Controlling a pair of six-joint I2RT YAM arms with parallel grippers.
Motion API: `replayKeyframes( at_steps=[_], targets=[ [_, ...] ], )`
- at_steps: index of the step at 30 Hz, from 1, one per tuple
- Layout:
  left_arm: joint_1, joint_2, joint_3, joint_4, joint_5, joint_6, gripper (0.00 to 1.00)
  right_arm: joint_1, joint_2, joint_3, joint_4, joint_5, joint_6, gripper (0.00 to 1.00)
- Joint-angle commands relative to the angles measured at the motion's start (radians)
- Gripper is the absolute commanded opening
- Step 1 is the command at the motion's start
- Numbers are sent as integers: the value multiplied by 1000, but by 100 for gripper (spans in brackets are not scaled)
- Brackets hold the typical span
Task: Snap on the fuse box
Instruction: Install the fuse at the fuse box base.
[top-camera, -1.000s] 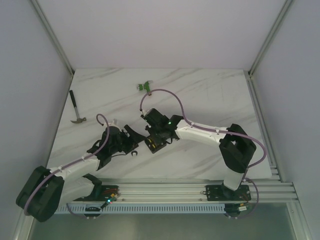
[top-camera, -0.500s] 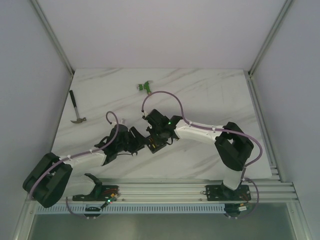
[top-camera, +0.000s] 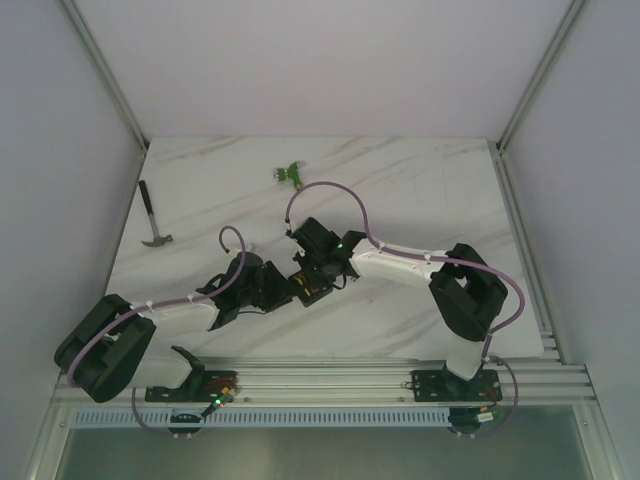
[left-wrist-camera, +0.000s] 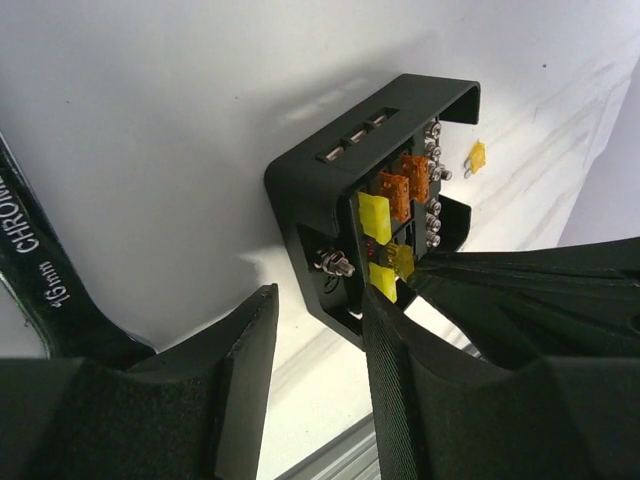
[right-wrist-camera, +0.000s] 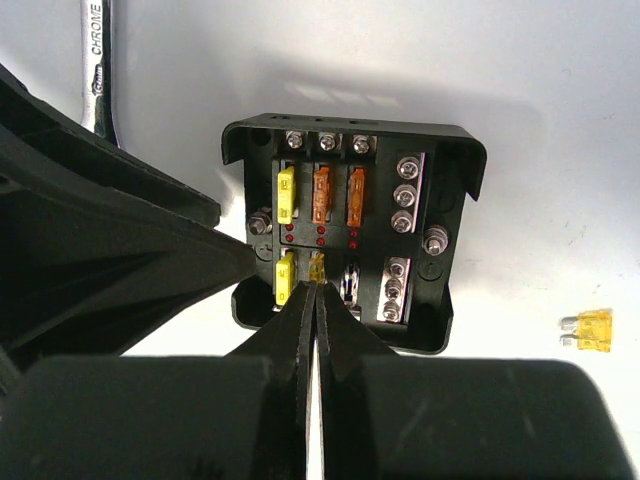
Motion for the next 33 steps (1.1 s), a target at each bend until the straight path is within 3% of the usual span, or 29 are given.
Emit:
replayKeyframes(
  at_steps=[1, 20, 29, 33],
  targets=[
    [-5, 21, 25, -2, -17, -10, 47, 3, 59, -64, -92, -10, 1, 0],
    [-5, 69, 37, -2, -24, -19, 37, 13, 154, -190, -263, 88, -24, 0],
    [-5, 52, 32, -3, -23, -16, 38, 39, 210, -33, -210, 81, -43, 0],
    [-5, 32, 25, -3, -19, -15, 42, 51, 140, 15, -176, 81, -42, 0]
  ],
)
